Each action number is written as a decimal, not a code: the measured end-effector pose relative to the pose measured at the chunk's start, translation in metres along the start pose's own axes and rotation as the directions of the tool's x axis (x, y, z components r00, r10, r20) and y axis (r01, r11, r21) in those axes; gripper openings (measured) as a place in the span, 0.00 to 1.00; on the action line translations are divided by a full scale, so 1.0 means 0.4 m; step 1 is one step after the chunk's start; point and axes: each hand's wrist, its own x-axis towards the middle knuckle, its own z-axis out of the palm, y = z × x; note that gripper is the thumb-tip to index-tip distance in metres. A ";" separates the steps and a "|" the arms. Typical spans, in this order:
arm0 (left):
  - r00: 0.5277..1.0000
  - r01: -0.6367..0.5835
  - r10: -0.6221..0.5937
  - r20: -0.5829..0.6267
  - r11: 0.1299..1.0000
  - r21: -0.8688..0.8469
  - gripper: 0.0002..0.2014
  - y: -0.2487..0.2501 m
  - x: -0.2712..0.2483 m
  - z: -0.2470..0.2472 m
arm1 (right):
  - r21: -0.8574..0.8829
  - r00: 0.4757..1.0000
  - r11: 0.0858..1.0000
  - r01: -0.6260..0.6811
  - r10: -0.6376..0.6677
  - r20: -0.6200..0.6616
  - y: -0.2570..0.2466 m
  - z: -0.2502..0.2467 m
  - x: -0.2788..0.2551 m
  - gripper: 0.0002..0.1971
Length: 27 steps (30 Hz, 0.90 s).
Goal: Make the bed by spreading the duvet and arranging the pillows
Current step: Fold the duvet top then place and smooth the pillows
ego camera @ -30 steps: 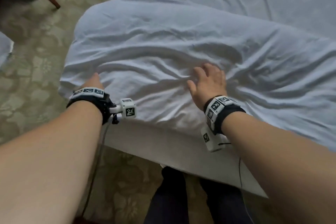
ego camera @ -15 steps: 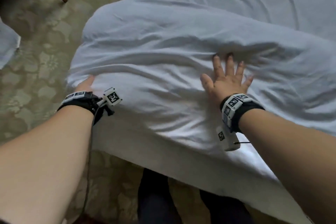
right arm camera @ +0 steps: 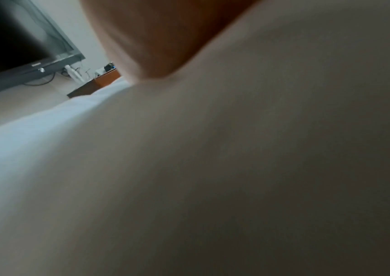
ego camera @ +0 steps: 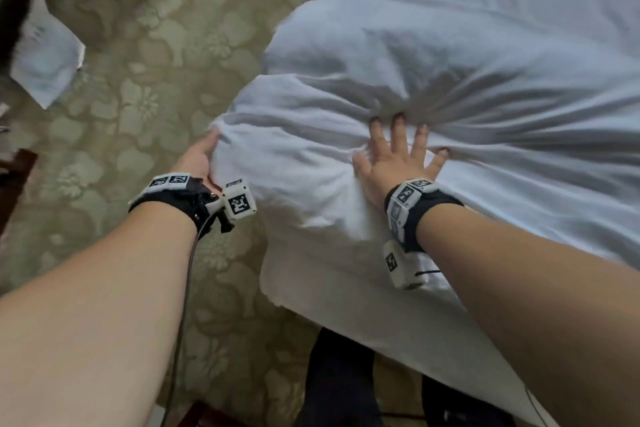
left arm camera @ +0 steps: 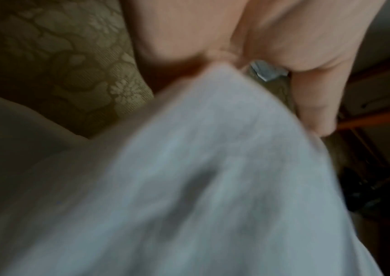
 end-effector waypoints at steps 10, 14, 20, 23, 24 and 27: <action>0.725 0.365 0.356 -0.589 0.526 0.768 0.25 0.050 0.112 -0.127 | -0.184 0.966 0.983 0.013 0.035 0.257 -0.024 -0.053 0.019 0.39; 0.748 -0.098 0.652 -0.123 0.293 0.951 0.35 0.147 0.130 0.179 | -0.174 0.995 0.981 0.088 -0.096 -0.038 -0.012 -0.191 0.058 0.21; 0.747 -0.424 0.204 0.632 -0.587 0.690 0.34 -0.007 0.183 0.659 | -0.054 0.957 0.991 -0.125 0.106 -0.271 0.120 -0.255 0.148 0.31; 0.863 -0.285 0.169 0.476 -0.616 0.735 0.40 -0.066 0.277 0.627 | -0.077 0.975 0.980 -0.183 0.171 -0.139 0.218 -0.217 0.183 0.39; 0.878 -0.248 0.190 0.439 -0.603 0.758 0.41 -0.070 0.309 0.601 | -0.081 0.973 0.975 -0.206 0.195 -0.120 0.255 -0.200 0.187 0.41; 0.914 -0.194 0.193 0.357 -0.566 0.802 0.42 -0.059 0.365 0.565 | -0.058 0.951 0.952 -0.302 0.297 -0.081 0.358 -0.173 0.190 0.42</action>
